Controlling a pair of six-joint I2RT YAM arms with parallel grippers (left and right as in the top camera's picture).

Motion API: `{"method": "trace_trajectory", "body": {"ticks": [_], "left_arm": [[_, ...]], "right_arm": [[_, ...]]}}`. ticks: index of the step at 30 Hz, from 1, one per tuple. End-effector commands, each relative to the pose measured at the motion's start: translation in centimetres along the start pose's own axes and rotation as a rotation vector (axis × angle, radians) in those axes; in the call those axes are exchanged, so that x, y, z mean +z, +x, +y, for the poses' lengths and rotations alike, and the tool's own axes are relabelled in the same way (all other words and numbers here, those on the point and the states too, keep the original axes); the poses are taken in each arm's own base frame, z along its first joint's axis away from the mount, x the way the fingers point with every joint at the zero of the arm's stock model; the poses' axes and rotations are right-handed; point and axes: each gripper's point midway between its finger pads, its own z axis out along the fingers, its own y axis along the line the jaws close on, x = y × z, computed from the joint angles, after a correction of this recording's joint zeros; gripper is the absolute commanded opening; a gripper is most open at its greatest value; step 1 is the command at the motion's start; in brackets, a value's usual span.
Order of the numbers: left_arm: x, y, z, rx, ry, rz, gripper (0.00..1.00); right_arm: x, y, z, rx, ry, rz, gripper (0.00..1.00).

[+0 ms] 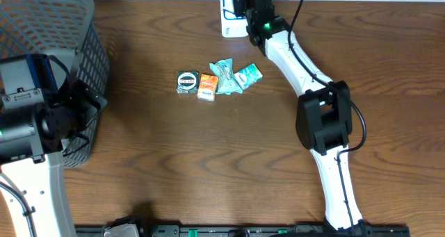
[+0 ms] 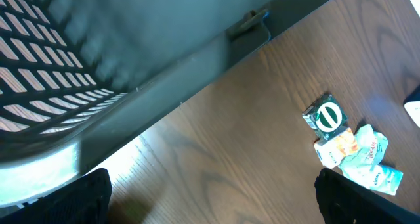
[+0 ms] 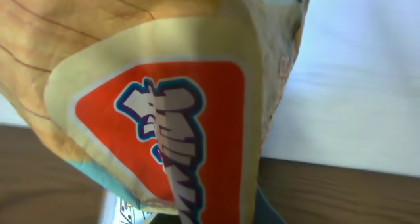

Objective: Scan the item barcode
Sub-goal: 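Carry the chip bag to the top-right corner and drop it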

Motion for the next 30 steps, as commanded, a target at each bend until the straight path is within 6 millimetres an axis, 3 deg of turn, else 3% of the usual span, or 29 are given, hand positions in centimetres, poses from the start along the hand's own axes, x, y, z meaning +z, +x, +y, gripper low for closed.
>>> {"method": "trace_trajectory", "body": {"ticks": [1, 5, 8, 12, 13, 15, 16, 17, 19, 23, 25, 27, 30], "left_arm": [[-0.4, -0.3, 0.2, -0.010, 0.000, -0.015, 0.98], [-0.4, -0.3, 0.2, -0.010, 0.000, -0.015, 0.97], [-0.4, -0.3, 0.2, -0.010, 0.000, -0.015, 0.98], [-0.4, -0.3, 0.2, -0.010, 0.000, -0.015, 0.98], [-0.4, -0.3, 0.2, -0.010, 0.000, -0.015, 0.97], [-0.4, -0.3, 0.2, -0.010, 0.000, -0.015, 0.98], [-0.4, -0.3, 0.2, -0.010, 0.000, -0.015, 0.98], [-0.4, -0.3, 0.2, -0.010, 0.000, -0.015, 0.98], [-0.4, -0.3, 0.2, -0.010, 0.000, -0.015, 0.98], [-0.4, -0.3, 0.2, -0.010, 0.000, -0.015, 0.98], [-0.4, -0.3, 0.2, -0.010, 0.000, -0.015, 0.98], [-0.4, -0.3, 0.2, -0.010, 0.000, -0.015, 0.97], [-0.4, -0.3, 0.2, -0.010, 0.000, -0.015, 0.98]], "right_arm": [[-2.0, -3.4, -8.3, -0.023, 0.251, -0.009, 0.01], [-3.4, -1.2, -15.3, -0.115, 0.383, 0.155, 0.01], [-5.7, 1.6, -22.8, -0.141, 0.591, 0.306, 0.01], [-8.5, 5.4, -30.3, -0.153, 0.726, 0.493, 0.01], [-9.6, 6.8, -32.9, -0.143, 0.755, 0.558, 0.12], [-10.7, 8.2, -34.7, -0.140, 0.769, 0.623, 0.83], [-11.2, 8.9, -35.3, -0.142, 0.775, 0.657, 0.99], [-11.7, 9.4, -35.8, -0.138, 0.778, 0.683, 0.99], [-11.6, 9.9, -35.2, -0.096, 0.752, 0.688, 0.99], [-10.9, 9.7, -29.7, -0.035, 0.517, 0.699, 0.99], [-11.0, 9.0, -25.9, 0.000, 0.379, 0.695, 0.99], [-12.1, 7.6, -19.4, 0.039, 0.141, 0.695, 0.99], [-14.5, 6.1, -12.3, 0.041, -0.080, 0.703, 0.99]]}}
